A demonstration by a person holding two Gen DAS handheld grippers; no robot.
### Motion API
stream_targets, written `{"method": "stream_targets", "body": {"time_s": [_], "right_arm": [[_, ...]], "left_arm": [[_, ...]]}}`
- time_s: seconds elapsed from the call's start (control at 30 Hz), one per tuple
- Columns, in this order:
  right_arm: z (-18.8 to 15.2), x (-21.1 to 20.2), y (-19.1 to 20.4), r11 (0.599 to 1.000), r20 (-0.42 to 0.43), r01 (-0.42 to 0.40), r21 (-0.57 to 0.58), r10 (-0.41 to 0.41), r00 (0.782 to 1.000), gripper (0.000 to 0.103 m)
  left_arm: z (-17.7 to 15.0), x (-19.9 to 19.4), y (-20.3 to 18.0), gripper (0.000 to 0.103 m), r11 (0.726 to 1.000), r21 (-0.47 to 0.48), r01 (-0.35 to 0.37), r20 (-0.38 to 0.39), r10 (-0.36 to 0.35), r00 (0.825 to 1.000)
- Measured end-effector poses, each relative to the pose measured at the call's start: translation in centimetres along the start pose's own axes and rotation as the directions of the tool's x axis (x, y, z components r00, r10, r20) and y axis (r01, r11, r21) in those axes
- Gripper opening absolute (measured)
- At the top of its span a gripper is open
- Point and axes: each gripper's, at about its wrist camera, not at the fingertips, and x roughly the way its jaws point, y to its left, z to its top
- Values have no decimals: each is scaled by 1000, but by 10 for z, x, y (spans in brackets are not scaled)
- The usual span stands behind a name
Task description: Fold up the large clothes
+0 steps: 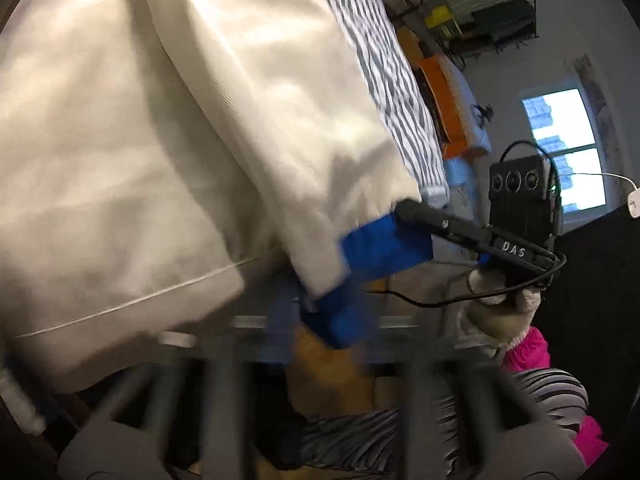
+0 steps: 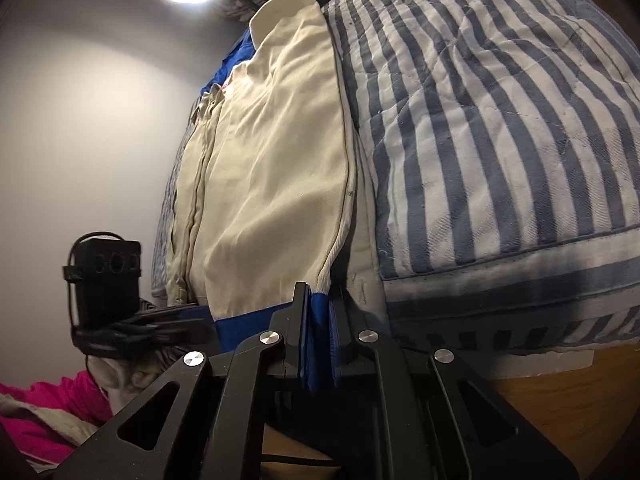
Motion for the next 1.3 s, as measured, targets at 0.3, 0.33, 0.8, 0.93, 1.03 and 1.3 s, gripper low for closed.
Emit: {"method": "stream_targets", "body": {"time_s": [0.3,0.33,0.8,0.93,1.03,1.3], "right_arm": [[-4,-9,13,956,68,247,-160,-239,969,24],[-5,-9,15,943,92,280,-181,-267,959,30],[-3,-3,24,981,45,111,-158,-106,993,16],[-4,-15,38,972,51,117,-203,-109,993,14],[1,-3,42,961,11,169,-217,-170,985,13],[10,13,53,945,-49,187,-270,-208,977,13]], "left_arm": [[-3,-4,19,7,999,19,-35,43,35,998],[-4,-3,18,7,998,35,-47,44,45,998],[-9,-12,-6,9,981,144,-130,53,123,991],[-25,-35,-17,9,965,194,-178,96,162,982],[-34,-57,-25,9,952,217,-217,165,183,969],[-17,-42,-46,9,932,282,-230,236,165,958]]}}
